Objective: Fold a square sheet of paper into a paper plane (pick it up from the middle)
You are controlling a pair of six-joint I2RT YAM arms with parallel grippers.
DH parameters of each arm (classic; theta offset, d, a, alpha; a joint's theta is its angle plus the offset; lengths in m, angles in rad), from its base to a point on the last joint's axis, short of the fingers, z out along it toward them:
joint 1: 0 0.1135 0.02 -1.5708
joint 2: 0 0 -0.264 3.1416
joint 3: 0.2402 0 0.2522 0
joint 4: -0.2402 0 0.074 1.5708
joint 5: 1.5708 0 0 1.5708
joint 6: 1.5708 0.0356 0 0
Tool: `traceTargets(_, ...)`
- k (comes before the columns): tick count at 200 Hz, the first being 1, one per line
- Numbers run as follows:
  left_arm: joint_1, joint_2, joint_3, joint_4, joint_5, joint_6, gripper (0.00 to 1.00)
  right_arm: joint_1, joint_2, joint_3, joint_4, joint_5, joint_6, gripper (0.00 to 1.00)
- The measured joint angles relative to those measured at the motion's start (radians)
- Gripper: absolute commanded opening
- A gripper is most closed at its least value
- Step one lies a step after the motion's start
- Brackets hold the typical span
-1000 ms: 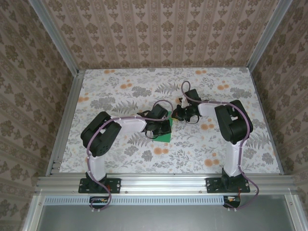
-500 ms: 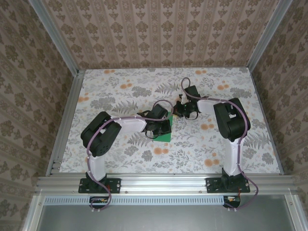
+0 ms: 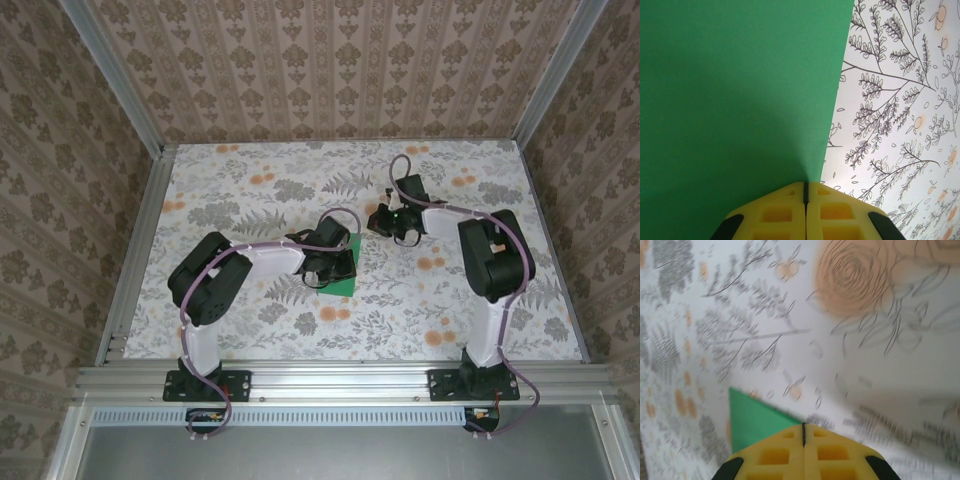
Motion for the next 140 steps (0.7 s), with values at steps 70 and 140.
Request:
traceTargets(70,0.0,0.0,0.004,-0.011,0.008,0.004,0.08,0.052,-0.021,-0.064,0.022,-0.098,0.001,0.06)
traceTargets(140,0.006,0.0,0.005,-0.014,0.025,0.026,0.13,0.059,0.057,-0.04,-0.015,-0.121,-0.011,0.06)
